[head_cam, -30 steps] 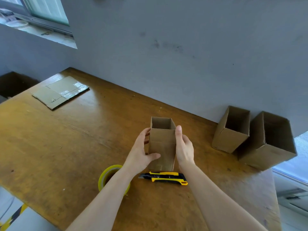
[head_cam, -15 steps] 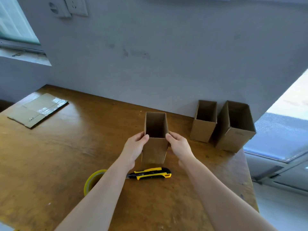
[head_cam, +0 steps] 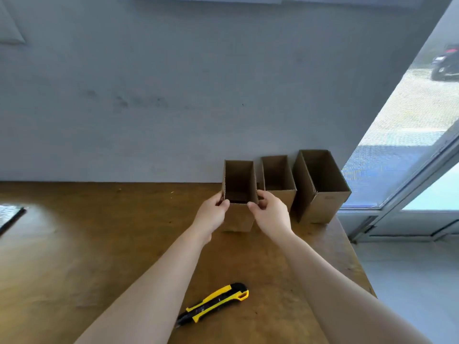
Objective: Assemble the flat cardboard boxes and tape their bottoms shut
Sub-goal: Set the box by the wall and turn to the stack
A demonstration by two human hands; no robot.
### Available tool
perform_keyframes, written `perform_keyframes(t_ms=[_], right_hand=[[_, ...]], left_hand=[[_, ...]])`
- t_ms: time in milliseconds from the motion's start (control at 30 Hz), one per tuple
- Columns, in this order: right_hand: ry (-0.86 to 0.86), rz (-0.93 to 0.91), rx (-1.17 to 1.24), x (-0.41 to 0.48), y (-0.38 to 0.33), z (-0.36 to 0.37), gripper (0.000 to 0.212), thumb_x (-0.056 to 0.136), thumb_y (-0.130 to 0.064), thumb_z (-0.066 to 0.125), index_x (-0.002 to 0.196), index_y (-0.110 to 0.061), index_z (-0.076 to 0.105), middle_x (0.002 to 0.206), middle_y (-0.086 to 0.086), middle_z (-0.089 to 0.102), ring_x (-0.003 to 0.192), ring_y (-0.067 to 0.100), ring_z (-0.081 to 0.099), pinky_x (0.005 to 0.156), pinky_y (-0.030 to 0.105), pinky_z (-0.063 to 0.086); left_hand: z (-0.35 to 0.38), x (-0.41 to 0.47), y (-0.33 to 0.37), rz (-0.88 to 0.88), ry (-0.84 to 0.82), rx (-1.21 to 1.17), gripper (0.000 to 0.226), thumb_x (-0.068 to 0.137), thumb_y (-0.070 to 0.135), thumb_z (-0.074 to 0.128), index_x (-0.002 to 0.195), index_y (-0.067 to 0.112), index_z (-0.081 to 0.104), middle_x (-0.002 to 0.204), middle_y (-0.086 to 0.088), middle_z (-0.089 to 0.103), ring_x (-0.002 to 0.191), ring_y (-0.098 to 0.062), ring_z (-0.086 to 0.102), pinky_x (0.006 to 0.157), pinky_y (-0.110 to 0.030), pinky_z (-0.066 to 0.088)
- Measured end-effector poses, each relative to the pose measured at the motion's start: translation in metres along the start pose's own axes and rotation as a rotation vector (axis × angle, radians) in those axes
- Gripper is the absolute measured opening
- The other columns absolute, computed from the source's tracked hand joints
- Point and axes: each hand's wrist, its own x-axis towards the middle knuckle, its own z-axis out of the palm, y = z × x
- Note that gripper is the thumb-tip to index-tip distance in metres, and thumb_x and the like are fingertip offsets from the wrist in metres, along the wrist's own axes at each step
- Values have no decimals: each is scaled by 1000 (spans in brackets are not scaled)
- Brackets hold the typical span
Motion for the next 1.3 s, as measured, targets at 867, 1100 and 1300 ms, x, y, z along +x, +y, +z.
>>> perform_keyframes(t_ms=[867,1100,1300], right_hand=[[103,-63,-550,15,-4,12,48,97,-35,56,141,-21,45,129,3,57,117,20,56,85,31,52],[-84,-285,-692,-56,-4,20,45,98,-39,53,140,-25,47,136,-1,53,126,19,48,105,34,41],[-250,-563,-751,-127,-26,53,46,96,-39,53,139,-25,47,138,1,50,129,22,45,108,38,37]], left_hand=[[-15,32,-7,146,-123,595,61,99,36,53,153,21,30,159,-2,31,144,-23,32,114,-39,34],[-65,-50,-37,251,42,909,53,100,35,50,148,18,38,152,-3,41,138,-21,40,110,-36,38],[-127,-137,-82,156,265,1167,40,100,32,48,137,17,49,141,0,51,133,-20,42,105,-36,39]])
